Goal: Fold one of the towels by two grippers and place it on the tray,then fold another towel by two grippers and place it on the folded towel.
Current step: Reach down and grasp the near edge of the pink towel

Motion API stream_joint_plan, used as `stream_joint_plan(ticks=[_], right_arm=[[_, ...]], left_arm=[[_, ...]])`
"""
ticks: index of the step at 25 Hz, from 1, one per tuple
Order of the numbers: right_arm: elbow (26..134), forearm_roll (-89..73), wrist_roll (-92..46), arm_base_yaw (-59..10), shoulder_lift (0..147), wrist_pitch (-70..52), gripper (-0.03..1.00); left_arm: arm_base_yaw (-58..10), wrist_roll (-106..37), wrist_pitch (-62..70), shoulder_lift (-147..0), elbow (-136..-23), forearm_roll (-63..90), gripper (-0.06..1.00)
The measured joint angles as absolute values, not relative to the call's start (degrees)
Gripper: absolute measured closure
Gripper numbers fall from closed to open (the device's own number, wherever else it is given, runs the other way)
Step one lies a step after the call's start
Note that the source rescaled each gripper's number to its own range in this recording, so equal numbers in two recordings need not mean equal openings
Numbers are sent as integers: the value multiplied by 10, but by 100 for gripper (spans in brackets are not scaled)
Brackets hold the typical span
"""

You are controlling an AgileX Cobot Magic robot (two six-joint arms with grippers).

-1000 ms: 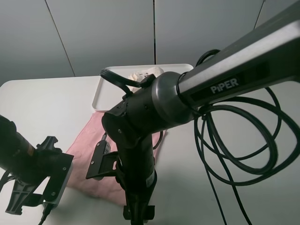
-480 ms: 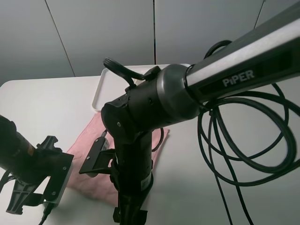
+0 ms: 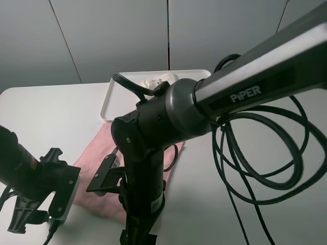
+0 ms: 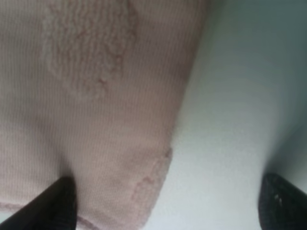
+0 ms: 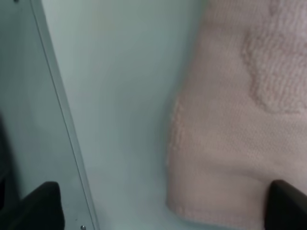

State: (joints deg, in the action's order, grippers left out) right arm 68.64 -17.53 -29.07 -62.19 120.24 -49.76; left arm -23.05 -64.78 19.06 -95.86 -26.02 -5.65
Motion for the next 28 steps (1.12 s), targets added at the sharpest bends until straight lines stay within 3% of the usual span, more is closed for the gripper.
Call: stream_joint_plan(ticks=[20, 22, 28], right_arm=[[687, -22, -230, -625, 1207, -454, 8], [687, -8, -219, -625, 1208, -448, 15], [687, 8, -208, -622, 1209, -439, 53]], left_arm=[[-231, -647, 188, -959, -260, -57, -4], [-231, -647, 188, -959, -260, -57, -4], [-231, -647, 188, -959, -260, -57, -4]])
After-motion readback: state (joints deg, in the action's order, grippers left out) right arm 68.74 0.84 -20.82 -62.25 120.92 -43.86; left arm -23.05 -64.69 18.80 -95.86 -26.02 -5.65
